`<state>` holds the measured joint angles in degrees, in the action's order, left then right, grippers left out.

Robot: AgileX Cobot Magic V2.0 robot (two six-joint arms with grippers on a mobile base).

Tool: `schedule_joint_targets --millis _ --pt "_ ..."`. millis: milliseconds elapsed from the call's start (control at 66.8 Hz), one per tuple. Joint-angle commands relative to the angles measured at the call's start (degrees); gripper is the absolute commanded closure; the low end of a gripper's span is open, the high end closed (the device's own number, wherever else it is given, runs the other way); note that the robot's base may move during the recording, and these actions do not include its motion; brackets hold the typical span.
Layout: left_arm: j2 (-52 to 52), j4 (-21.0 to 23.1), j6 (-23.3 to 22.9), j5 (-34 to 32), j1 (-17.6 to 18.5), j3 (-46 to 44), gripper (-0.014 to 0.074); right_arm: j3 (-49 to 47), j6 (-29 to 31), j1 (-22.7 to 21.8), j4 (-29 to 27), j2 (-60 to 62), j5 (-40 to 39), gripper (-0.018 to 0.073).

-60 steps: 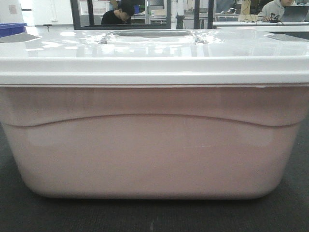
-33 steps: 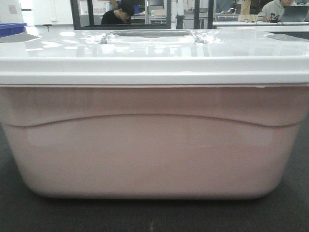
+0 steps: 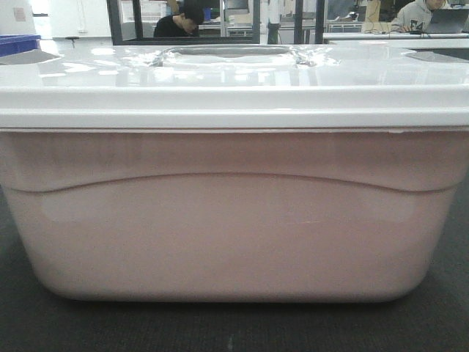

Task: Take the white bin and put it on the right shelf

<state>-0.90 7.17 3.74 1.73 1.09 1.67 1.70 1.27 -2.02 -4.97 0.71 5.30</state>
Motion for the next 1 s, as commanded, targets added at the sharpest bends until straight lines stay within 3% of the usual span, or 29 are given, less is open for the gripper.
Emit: schedule_joint_targets --millis 0,120,240,494,584,779,988 --pt "-0.26 0.25 0.01 -5.35 0.07 -0.18 0.0715 -0.1 0.18 0.05 0.41 0.93 -5.3 0.0486" --pt "-0.26 0.25 0.01 -4.82 0.07 -1.5 0.0715 -0.1 0.18 0.05 0.41 0.93 -7.48 0.0486" --pt "0.1 0.25 0.01 2.33 0.07 -6.56 0.0714 -2.77 0.06 0.05 -0.12 0.86 -10.88 0.0486" --pt "8.23 0.25 0.01 16.19 0.07 -25.28 0.0714 -25.61 0.02 0.05 -6.21 -6.46 16.63 0.0486" --pt "13.73 0.67 0.01 20.69 0.07 -31.77 0.0714 -32.08 0.02 0.05 -9.58 -11.44 18.92 0.0486" --pt "24.86 12.64 0.01 22.15 1.26 -39.52 0.0714 -40.23 0.07 0.11 -15.79 -19.72 17.78 0.0486" --pt "26.84 15.29 0.01 21.15 8.05 -39.52 0.0714 -40.3 0.91 4.2 -23.19 -20.19 18.15 0.0486"
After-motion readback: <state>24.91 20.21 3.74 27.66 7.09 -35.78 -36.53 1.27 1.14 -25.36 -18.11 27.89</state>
